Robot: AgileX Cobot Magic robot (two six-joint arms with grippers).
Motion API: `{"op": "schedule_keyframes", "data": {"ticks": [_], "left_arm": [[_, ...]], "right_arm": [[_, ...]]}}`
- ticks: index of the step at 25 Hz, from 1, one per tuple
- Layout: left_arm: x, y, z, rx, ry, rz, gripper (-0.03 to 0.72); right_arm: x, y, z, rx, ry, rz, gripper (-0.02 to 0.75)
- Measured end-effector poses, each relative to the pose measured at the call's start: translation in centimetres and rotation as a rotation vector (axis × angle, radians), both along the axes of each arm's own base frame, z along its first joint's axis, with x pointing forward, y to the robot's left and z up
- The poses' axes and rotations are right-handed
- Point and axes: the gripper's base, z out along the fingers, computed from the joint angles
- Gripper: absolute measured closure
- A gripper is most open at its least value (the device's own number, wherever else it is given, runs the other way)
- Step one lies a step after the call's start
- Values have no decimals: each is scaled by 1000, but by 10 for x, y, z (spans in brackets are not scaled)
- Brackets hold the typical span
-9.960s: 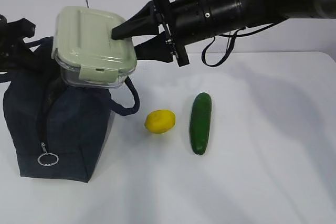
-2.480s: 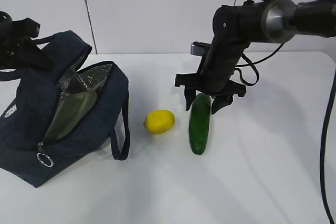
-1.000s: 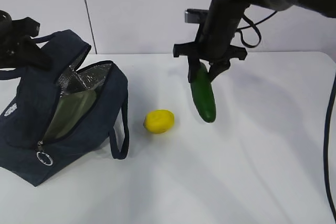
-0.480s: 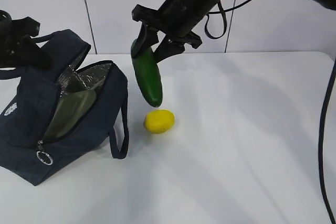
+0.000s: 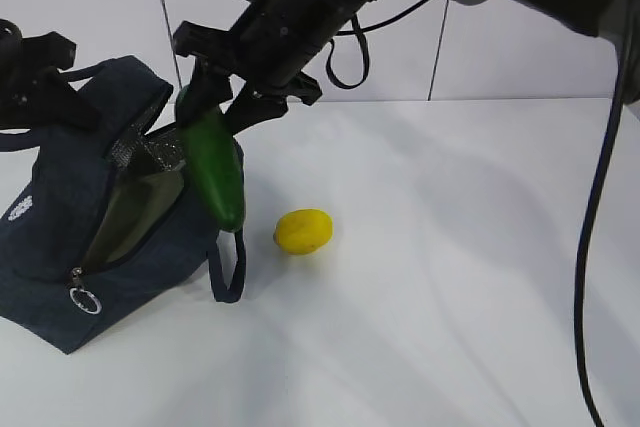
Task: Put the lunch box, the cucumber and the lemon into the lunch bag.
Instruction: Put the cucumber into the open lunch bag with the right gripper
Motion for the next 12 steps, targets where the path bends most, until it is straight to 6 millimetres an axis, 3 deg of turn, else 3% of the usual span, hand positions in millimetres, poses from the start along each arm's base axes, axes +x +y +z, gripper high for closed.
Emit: {"op": "schedule_keyframes", "data": {"ticks": [8, 12], "left_arm": [[0, -1, 0, -12, 2, 4, 691], [0, -1, 1, -21, 7, 2, 691]], "right_arm": [[-4, 24, -3, 96, -9, -23, 398], [2, 33, -31, 143, 86, -41, 398]]}}
